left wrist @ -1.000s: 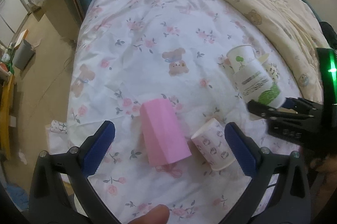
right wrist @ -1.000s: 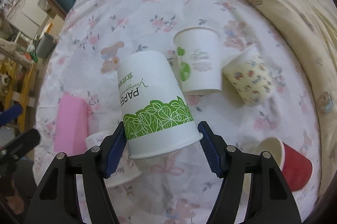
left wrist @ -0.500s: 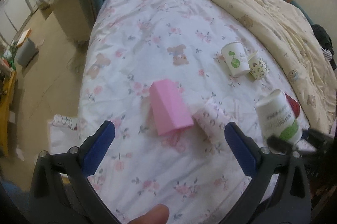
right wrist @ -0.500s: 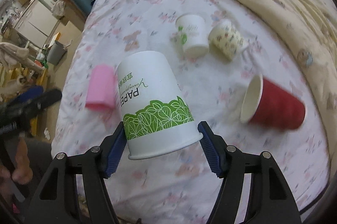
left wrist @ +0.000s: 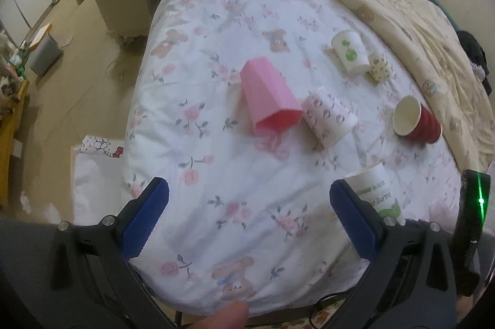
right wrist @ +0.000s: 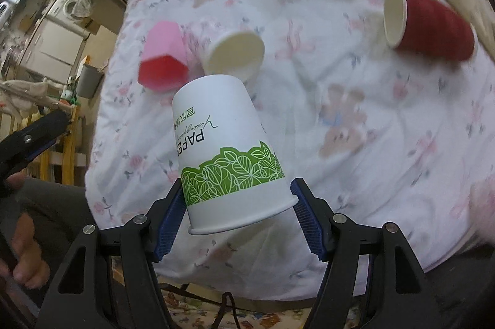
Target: Flip cup upside down
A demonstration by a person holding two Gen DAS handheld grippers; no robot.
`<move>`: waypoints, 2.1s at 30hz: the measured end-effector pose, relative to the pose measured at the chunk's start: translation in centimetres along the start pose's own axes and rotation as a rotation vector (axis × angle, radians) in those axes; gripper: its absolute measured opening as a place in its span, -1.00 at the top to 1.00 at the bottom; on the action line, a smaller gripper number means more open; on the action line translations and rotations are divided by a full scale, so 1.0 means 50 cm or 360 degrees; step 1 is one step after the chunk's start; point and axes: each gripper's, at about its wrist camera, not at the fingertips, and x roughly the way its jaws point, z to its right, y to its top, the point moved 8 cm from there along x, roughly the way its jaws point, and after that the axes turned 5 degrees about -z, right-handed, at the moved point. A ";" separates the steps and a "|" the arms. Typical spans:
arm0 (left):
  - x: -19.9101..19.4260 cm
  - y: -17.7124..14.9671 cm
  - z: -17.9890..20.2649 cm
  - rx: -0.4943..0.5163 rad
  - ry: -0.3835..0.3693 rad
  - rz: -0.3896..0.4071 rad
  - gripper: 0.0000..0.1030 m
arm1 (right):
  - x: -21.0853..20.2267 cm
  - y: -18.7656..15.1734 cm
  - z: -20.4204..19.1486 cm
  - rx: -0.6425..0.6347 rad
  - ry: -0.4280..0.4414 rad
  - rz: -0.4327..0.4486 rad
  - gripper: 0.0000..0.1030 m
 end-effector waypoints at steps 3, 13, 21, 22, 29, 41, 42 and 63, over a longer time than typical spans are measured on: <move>0.005 -0.006 0.013 0.0047 0.0040 0.0010 -0.99 | 0.022 -0.007 0.012 0.0100 0.0015 0.0005 -0.36; 0.035 -0.003 0.029 0.0054 0.0092 -0.0020 -0.99 | 0.059 -0.012 0.022 0.0152 0.0015 -0.0025 -0.49; 0.040 -0.004 0.031 0.0054 0.0097 -0.0022 -0.99 | 0.011 -0.009 0.017 0.0147 0.0096 -0.0022 -0.81; 0.040 -0.003 0.032 0.0047 0.0098 -0.0018 -0.99 | 0.000 -0.008 0.015 0.0133 0.0105 -0.0016 -0.81; 0.042 -0.002 0.023 -0.0017 0.0092 -0.0036 -0.99 | -0.144 0.026 0.020 -0.0048 0.0036 0.0247 -0.81; 0.019 0.010 0.019 -0.0024 0.0073 0.0071 -0.99 | -0.230 0.064 0.110 0.0065 -0.0014 0.0656 -0.81; 0.020 0.010 0.020 -0.0026 0.0060 0.0071 -0.99 | -0.232 0.065 0.116 0.0086 -0.0018 0.0673 -0.81; 0.075 -0.020 0.168 0.0012 -0.0008 -0.0234 -0.96 | -0.276 0.059 0.166 0.0172 -0.0110 0.0780 -0.81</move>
